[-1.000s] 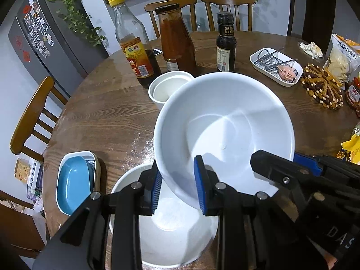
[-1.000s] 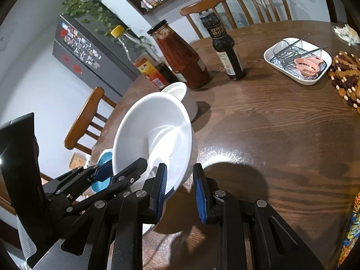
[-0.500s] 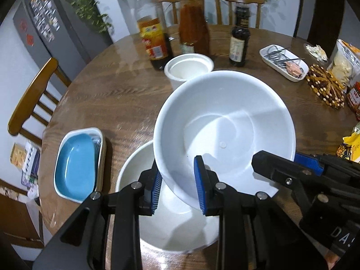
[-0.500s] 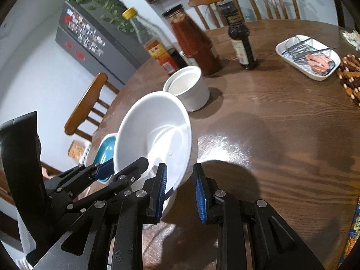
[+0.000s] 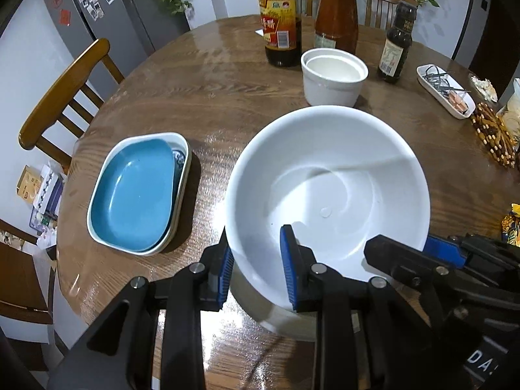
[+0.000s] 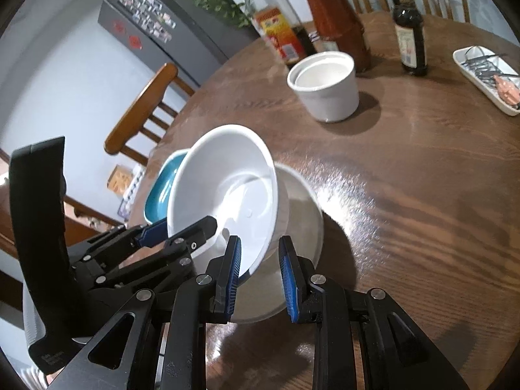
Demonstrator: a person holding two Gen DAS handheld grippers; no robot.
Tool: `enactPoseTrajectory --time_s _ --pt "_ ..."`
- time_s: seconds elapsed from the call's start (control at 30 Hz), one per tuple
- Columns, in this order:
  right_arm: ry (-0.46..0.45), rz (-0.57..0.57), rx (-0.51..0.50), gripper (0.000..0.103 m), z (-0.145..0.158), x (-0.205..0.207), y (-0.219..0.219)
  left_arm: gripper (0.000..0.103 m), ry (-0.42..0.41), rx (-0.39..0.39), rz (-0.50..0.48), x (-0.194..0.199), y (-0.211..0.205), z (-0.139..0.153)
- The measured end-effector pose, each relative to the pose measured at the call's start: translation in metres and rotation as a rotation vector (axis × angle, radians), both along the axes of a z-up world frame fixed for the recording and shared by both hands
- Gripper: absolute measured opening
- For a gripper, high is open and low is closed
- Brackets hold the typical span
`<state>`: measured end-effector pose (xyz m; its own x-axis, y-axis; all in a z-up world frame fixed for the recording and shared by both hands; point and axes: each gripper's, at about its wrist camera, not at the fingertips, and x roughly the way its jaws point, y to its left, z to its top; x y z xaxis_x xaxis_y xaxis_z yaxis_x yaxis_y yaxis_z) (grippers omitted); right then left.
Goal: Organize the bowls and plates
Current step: 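Lower the smaller bowl into the large white bowl with the left tool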
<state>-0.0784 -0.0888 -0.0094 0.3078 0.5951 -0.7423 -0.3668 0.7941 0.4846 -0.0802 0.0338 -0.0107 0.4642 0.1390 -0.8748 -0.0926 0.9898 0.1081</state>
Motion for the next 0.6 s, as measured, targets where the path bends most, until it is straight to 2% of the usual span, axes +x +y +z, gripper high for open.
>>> enactPoseTrajectory --time_s 0.17,0.47,0.6 --pt "0.033 0.016 -0.044 0.027 -0.008 0.001 0.005 0.025 0.029 -0.014 -0.016 -0.001 0.003 -0.008" --pt "0.042 0.003 -0.107 0.027 -0.008 0.005 0.009 0.025 0.066 -0.037 -0.053 0.003 0.006 -0.015" --pt "0.025 -0.005 -0.17 0.027 -0.006 0.011 0.018 0.021 0.079 -0.051 -0.073 0.007 0.008 -0.017"
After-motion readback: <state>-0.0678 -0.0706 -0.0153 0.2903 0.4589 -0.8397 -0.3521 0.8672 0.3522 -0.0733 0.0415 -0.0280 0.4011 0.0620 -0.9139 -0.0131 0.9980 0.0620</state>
